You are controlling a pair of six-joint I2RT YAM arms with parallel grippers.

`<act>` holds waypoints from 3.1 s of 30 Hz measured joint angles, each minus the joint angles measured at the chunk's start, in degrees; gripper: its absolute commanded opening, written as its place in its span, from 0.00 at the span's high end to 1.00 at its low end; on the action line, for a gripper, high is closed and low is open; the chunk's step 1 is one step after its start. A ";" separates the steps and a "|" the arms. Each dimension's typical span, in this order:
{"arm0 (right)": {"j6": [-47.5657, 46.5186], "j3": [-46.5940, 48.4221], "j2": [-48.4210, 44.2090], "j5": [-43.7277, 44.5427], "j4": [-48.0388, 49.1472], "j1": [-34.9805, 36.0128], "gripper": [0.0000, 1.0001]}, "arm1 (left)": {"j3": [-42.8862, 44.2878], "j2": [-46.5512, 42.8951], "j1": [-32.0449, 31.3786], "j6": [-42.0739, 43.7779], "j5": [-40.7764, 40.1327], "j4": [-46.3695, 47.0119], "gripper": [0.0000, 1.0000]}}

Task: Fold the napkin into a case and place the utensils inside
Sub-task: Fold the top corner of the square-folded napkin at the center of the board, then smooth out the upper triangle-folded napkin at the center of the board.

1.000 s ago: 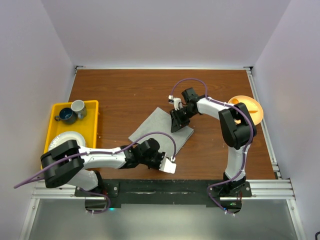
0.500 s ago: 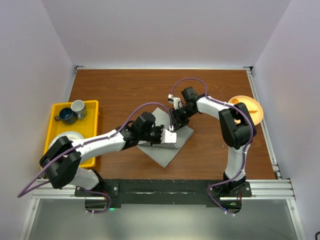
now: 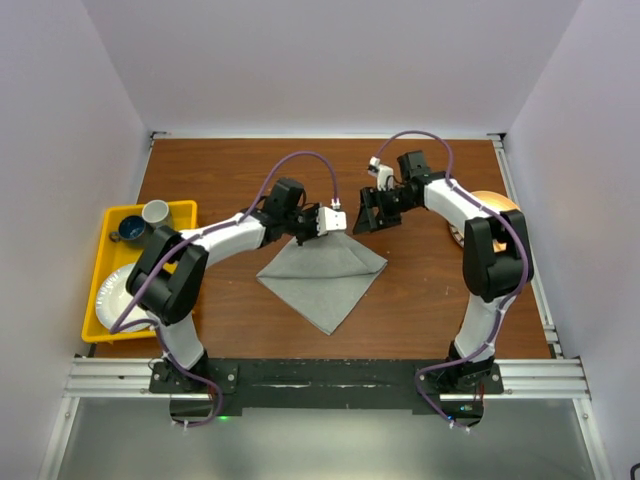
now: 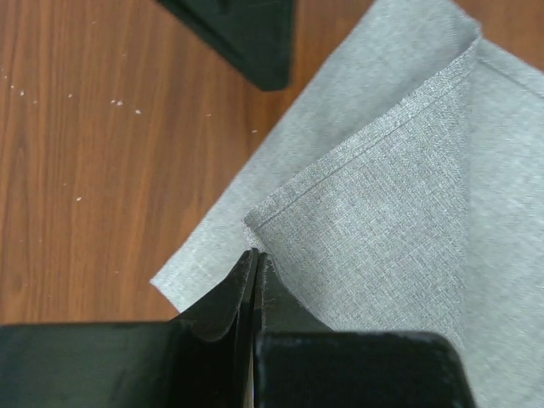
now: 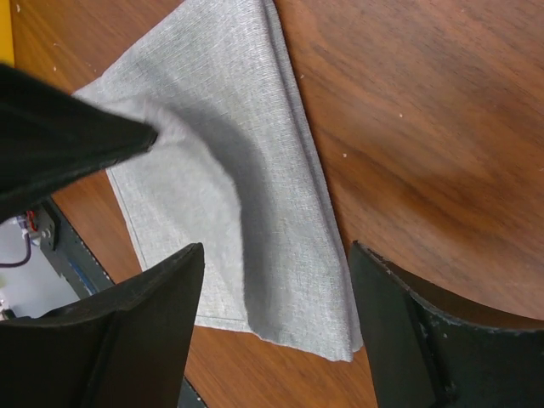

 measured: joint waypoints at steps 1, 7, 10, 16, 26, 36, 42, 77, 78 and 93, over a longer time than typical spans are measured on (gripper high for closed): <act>0.00 -0.02 0.00 -0.02 0.00 0.20 0.25 | 0.76 0.85 0.44 0.07 0.20 0.11 1.00; -0.04 -0.17 0.00 -0.04 0.00 1.22 0.27 | 2.58 4.42 2.16 0.26 0.55 1.09 1.00; -0.07 -0.35 0.00 -0.02 -0.04 1.22 0.29 | 3.85 6.51 2.97 0.24 0.50 2.01 1.00; -1.42 -0.37 0.02 0.00 -0.39 1.22 0.36 | 4.92 8.22 4.24 0.20 -0.13 3.82 1.00; -2.84 -0.70 0.61 0.17 -1.25 1.22 0.41 | 5.40 8.63 4.94 0.20 -0.79 4.63 1.00; -3.87 -0.72 0.63 0.46 -2.23 1.22 0.43 | 5.40 9.07 5.44 0.02 -1.66 4.61 1.00; -4.22 -0.72 0.63 0.44 -2.95 1.22 0.43 | 5.40 9.18 5.44 -0.48 -2.19 4.63 0.89; 20.96 -9.01 -2.80 -15.17 20.24 10.86 0.17 | -26.84 -7.91 17.42 -90.62 27.08 35.21 0.00; 20.98 -9.16 -1.92 -15.21 20.52 10.86 0.17 | -26.73 -7.30 17.40 -91.41 27.23 36.54 0.00; 17.22 -13.14 6.27 -17.92 19.34 9.09 0.19 | -27.28 4.26 18.80 -87.41 31.65 34.07 0.00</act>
